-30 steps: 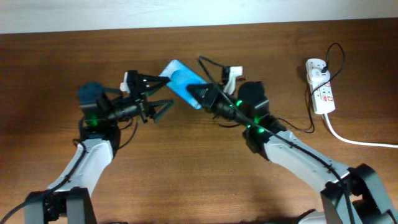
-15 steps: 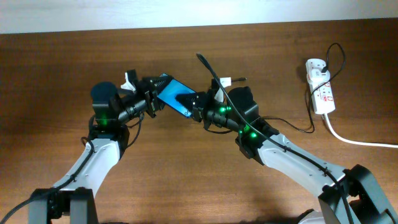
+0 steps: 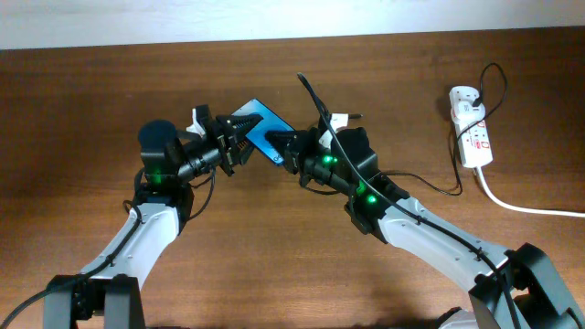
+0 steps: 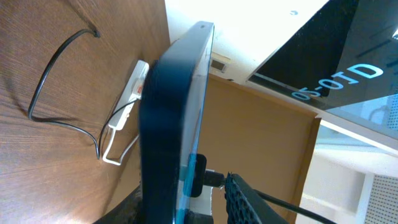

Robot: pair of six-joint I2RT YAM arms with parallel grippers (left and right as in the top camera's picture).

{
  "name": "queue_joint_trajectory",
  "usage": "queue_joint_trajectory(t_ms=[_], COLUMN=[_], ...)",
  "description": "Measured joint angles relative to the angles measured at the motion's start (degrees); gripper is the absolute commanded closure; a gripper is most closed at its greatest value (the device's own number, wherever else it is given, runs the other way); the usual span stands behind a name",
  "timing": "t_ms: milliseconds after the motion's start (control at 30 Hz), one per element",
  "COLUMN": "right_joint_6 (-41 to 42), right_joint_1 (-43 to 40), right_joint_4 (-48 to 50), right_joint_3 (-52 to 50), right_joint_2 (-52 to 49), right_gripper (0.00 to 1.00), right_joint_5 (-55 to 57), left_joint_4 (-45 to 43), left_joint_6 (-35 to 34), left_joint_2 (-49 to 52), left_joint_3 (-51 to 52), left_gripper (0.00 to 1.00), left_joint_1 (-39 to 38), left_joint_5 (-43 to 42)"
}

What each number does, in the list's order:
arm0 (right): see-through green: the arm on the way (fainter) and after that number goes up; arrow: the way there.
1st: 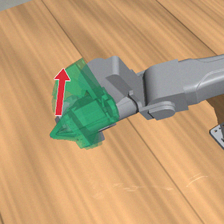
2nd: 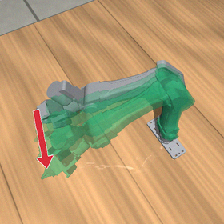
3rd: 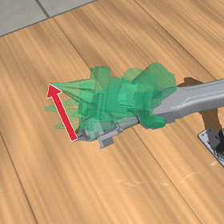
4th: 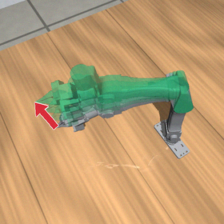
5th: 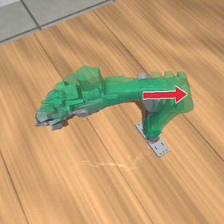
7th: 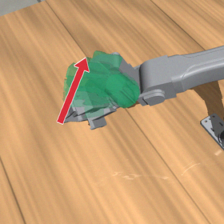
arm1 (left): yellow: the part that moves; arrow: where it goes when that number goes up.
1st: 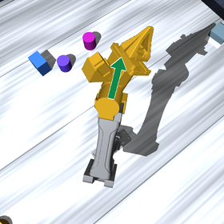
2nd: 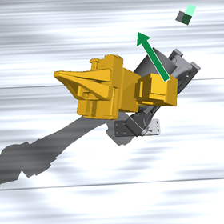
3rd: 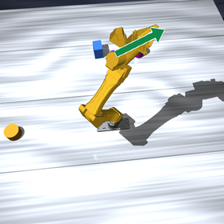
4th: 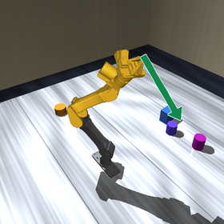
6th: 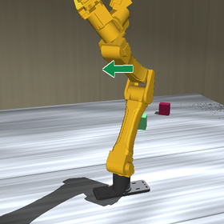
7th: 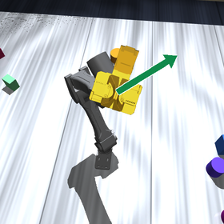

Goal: Plug charger to phone and switch on socket
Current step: 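Regrasp the phone with the left gripper and release the right gripper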

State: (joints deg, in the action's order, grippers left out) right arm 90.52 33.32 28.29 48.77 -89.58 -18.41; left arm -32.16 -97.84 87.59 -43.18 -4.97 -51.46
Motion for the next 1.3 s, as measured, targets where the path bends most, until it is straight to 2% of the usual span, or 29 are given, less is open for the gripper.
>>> queue_joint_trajectory(t_ms=[67,167,300,433,533,600,700,767,833,867,900,933,1033,1100,1200,1267,1300], right_joint_6=[2.56,5.31,5.92,6.38,6.71,6.93,6.84,6.49,4.04,1.44,-3.69,-6.47,-18.38,-22.91,-28.04,-32.92,-34.86], right_joint_1=[0.00,0.00,-0.13,-0.42,-0.94,-1.03,-1.05,-1.01,-0.63,-0.63,-0.63,-0.63,-0.63,-0.92,-4.79,-9.86,-11.89], right_joint_4=[-0.04,-0.02,0.46,0.70,0.63,0.59,0.39,-0.87,-4.44,-6.62,-8.24,-8.63,-12.13,-22.75,-35.74,-49.42,-54.23], right_joint_3=[0.00,0.00,0.02,0.07,0.09,0.11,0.09,0.07,0.17,0.17,0.17,0.17,0.20,0.79,3.39,10.03,13.62], right_joint_2=[0.00,-0.02,-0.02,0.00,0.00,0.00,0.00,-0.04,-0.04,-0.07,-0.07,-0.07,-0.07,0.00,0.00,-0.17,-0.42], right_gripper=[0.96,0.96,0.96,0.96,0.94,0.86,0.67,0.62,0.54,0.53,0.44,0.37,0.34,0.27,0.29,0.36,0.37], right_joint_5=[-0.07,-0.33,-0.72,-2.01,-3.72,-4.04,-4.42,-5.73,-7.21,-7.13,-6.05,-5.09,0.92,7.30,10.95,12.04,12.66], left_joint_4=[-0.02,-0.04,0.22,0.52,0.61,0.61,0.57,3.17,12.41,17.81,21.05,21.31,21.33,21.27,21.29,21.35,21.31], left_joint_6=[0.00,-0.22,-0.37,-0.37,0.57,2.01,0.98,0.46,1.92,3.52,5.38,7.17,10.10,10.51,10.73,11.58,12.28], left_joint_2=[0.00,0.00,0.00,0.00,0.00,0.00,0.00,-0.07,-0.04,-0.04,0.04,0.07,0.07,0.07,0.07,0.07,0.07], left_joint_3=[0.00,0.00,0.00,0.02,0.02,0.07,0.07,-0.07,-0.22,-0.26,-0.09,-0.09,-0.09,-0.09,-0.09,-0.09,-0.09], left_gripper=[0.65,0.76,0.85,0.87,1.00,1.00,1.00,1.00,1.00,1.00,1.00,1.00,1.00,1.00,1.00,1.00,1.00], left_joint_1=[0.00,0.00,0.00,0.00,-0.02,-0.07,-0.07,0.04,0.59,1.55,3.56,5.57,12.81,14.38,14.38,14.38,14.38], left_joint_5=[-0.44,-0.68,-1.05,-1.25,-1.88,-1.92,-2.01,-2.01,-1.62,-1.66,-1.90,-3.10,-9.94,-13.14,-15.32,-14.88,-13.94])
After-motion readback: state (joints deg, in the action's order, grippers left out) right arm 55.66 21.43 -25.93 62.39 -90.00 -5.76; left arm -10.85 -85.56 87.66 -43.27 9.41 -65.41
